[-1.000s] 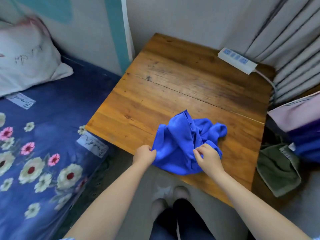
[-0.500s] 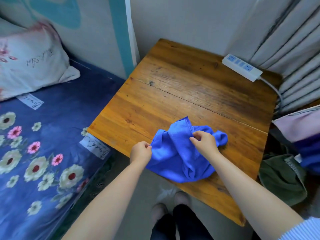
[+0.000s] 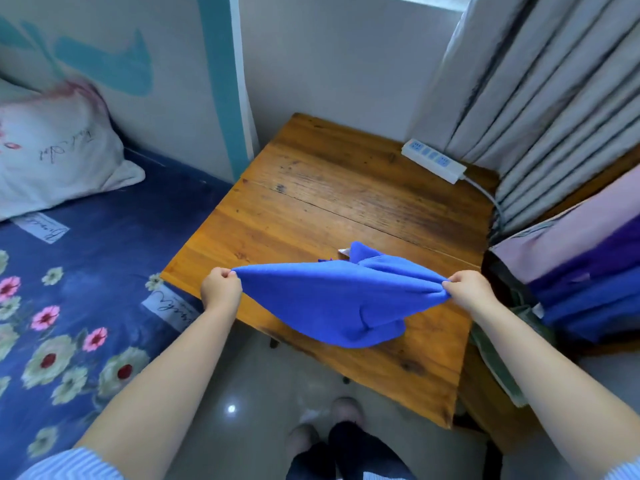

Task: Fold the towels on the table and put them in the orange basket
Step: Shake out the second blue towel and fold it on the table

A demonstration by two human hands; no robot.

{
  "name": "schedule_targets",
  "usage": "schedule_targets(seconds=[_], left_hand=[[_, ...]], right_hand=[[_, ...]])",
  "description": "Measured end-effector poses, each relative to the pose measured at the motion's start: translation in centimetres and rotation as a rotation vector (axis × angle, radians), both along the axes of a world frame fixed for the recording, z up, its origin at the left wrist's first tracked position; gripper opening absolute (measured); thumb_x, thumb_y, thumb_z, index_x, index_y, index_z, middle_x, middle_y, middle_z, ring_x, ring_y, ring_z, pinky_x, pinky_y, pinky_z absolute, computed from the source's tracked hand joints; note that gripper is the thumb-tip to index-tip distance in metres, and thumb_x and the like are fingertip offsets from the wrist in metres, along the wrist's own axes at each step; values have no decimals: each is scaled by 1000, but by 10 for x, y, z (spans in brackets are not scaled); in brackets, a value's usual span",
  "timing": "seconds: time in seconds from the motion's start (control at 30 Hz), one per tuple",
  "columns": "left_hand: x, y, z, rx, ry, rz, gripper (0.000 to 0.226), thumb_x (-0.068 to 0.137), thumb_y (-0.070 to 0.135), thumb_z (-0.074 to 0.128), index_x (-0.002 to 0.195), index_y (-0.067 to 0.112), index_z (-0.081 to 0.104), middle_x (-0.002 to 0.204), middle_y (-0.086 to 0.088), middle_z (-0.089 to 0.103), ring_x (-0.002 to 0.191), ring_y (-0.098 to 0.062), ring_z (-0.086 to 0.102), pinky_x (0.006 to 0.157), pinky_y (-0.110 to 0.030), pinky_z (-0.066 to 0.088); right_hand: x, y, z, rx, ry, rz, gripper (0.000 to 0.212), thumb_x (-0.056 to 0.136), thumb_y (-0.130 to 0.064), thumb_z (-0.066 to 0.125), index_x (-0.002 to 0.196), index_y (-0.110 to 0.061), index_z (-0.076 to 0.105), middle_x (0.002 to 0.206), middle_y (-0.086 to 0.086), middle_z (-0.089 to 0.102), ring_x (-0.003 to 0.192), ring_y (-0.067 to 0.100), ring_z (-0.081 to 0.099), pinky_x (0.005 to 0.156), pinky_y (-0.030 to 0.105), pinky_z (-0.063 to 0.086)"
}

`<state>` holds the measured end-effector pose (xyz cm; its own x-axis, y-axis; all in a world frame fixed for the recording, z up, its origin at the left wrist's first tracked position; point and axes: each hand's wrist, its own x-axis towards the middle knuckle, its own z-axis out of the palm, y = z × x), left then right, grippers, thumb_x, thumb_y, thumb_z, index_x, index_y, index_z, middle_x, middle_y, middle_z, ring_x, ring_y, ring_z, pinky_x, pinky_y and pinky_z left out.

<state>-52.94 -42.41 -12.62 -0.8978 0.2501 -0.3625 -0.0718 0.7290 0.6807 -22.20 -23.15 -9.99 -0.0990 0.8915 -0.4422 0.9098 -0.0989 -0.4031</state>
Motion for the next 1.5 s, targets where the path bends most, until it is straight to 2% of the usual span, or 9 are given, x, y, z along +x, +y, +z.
schedule_targets(seconds=[0.2, 0.33, 0.53, 0.83, 0.97, 1.07, 1.17, 1.27, 1.5], left_hand=[[11, -7, 2, 111, -333, 60, 17, 92, 2, 35, 92, 0, 52, 71, -11, 51, 51, -16, 52, 48, -24, 46], [17, -15, 3, 144, -430, -1, 28, 90, -4, 37, 64, 3, 43, 64, -14, 46, 35, -17, 55, 29, -11, 41], [21, -30, -7, -8, -410, -231, 28, 85, 2, 60, 60, 5, 48, 65, -8, 51, 59, -17, 52, 60, -25, 54], [-6, 22, 19, 135, -240, -193, 28, 89, 7, 52, 62, 12, 48, 61, -4, 53, 65, -21, 56, 78, -34, 50], [-22, 83, 59, 267, -87, -214, 26, 89, 12, 50, 63, 16, 50, 65, 2, 55, 76, -21, 58, 65, -27, 43], [-37, 138, 96, 365, 37, -231, 23, 88, 12, 50, 65, 12, 52, 76, -6, 61, 88, -29, 61, 77, -33, 49], [-55, 196, 135, 492, 124, -219, 15, 89, 12, 49, 87, 2, 61, 101, -19, 65, 98, -33, 62, 90, -41, 50], [-73, 241, 173, 638, 198, -181, 20, 90, 14, 51, 100, 0, 61, 111, -19, 62, 100, -30, 61, 89, -32, 49], [-111, 287, 235, 936, 163, -137, 13, 88, 10, 54, 76, 13, 53, 68, 4, 55, 81, -24, 55, 85, -37, 48]], right_hand=[[7, -28, -7, -44, 135, -199, 20, 91, -9, 42, 73, -9, 48, 58, 9, 53, 43, 16, 54, 56, 27, 37], [-2, -51, -16, -258, 244, -330, 22, 88, 3, 41, 71, -11, 45, 77, 12, 54, 40, 16, 55, 47, 22, 35], [-7, -68, -26, -90, 4, -138, 23, 74, 11, 47, 81, 4, 68, 79, 23, 64, 88, 36, 64, 71, 35, 48], [-42, -18, 16, 293, -100, 44, 25, 82, 4, 45, 95, 2, 66, 104, 25, 65, 101, 36, 58, 77, 32, 45], [-83, 41, 52, 422, 51, 2, 26, 84, 3, 42, 93, 3, 66, 100, 24, 65, 97, 35, 58, 73, 30, 43], [-114, 93, 86, 473, 299, -94, 24, 83, 3, 45, 93, 4, 67, 98, 22, 67, 94, 34, 62, 77, 32, 54], [-141, 144, 130, 448, 613, -232, 23, 82, 5, 46, 91, 5, 67, 83, 17, 64, 71, 22, 69, 49, 11, 50], [-158, 181, 174, 577, 739, -193, 20, 84, 3, 48, 93, 5, 66, 84, 17, 64, 60, 14, 66, 62, 19, 51], [-178, 208, 242, 822, 830, -153, 21, 89, -4, 47, 101, 3, 62, 85, 17, 63, 72, 24, 65, 73, 34, 56]])
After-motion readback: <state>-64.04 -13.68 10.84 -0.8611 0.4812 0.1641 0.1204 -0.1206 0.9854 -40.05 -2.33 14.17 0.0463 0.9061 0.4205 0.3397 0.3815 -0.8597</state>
